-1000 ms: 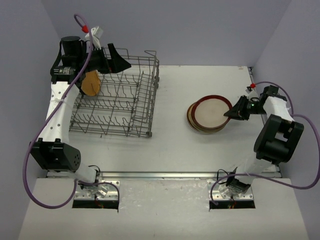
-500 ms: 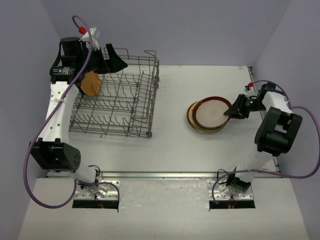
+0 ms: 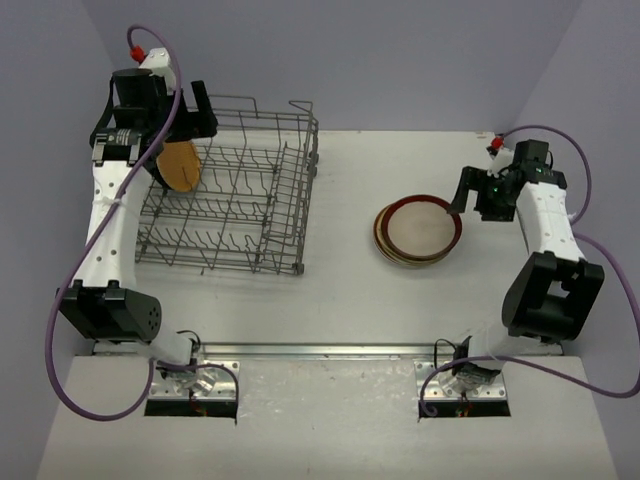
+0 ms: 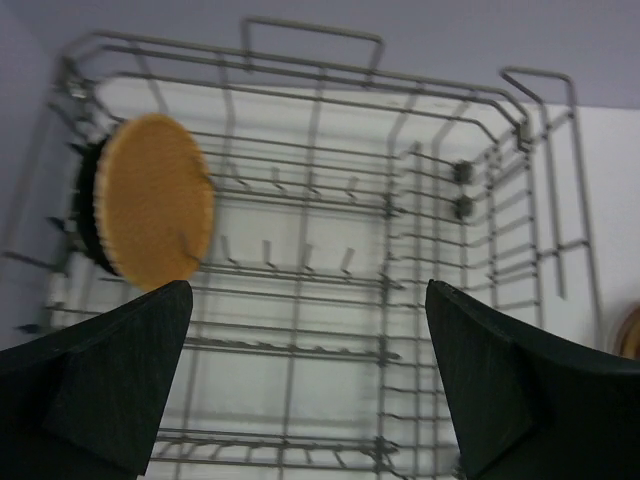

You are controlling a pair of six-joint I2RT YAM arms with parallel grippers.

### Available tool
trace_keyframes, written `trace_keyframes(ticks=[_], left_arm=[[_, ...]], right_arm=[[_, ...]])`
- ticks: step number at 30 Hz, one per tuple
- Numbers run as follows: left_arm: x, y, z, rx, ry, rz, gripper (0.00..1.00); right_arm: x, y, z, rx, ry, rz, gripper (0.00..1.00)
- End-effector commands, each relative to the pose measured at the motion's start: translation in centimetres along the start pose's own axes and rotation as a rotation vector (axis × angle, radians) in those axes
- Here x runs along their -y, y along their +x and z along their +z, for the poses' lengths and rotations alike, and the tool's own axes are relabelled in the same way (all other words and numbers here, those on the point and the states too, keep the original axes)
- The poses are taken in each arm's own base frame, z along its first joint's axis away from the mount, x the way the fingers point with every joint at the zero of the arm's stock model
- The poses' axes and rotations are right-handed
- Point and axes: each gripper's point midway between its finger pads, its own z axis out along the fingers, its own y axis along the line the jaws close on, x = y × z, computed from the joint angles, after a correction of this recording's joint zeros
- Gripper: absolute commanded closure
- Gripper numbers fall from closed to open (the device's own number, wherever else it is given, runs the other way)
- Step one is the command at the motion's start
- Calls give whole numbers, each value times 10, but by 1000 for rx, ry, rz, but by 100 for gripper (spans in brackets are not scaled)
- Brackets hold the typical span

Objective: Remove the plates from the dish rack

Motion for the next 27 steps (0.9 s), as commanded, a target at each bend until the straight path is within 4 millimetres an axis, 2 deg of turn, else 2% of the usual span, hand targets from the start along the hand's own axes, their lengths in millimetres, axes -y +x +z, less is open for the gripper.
trace_keyframes(ticks=[1, 3, 6, 7, 8, 11, 12, 13, 14, 15, 22, 27], left_arm=[[-89, -29, -2, 38, -438, 187, 4], [-111, -26, 11, 5, -472, 257, 21], [-131, -19, 29, -43, -449, 287, 43], [-141, -6, 43, -95, -418, 282, 48], [-148, 2, 54, -135, -386, 268, 50], [-165, 8, 72, -186, -334, 231, 55], [-171, 22, 83, -232, -301, 224, 55], [-170, 14, 81, -213, -302, 227, 55], [-167, 25, 94, -244, -241, 238, 55], [-165, 30, 99, -255, -214, 247, 55], [-160, 61, 126, -313, -122, 238, 55], [-162, 79, 144, -347, -102, 199, 55]], right_arm=[[15, -35, -23, 167, 149, -103, 1], [9, -37, -26, 169, 128, -99, 1], [-7, -39, -32, 200, 72, -101, 1], [-13, -41, -34, 216, 54, -107, 1], [-18, -41, -37, 230, 37, -111, 1], [-29, -36, -41, 247, -1, -115, 1], [-32, -36, -41, 251, -5, -120, 1], [-32, -34, -41, 251, -7, -120, 1], [-33, -33, -41, 257, -12, -122, 1], [-34, -32, -41, 259, -15, -123, 1], [-34, -20, -33, 227, -33, -121, 1], [-37, -19, -32, 225, -49, -124, 1]])
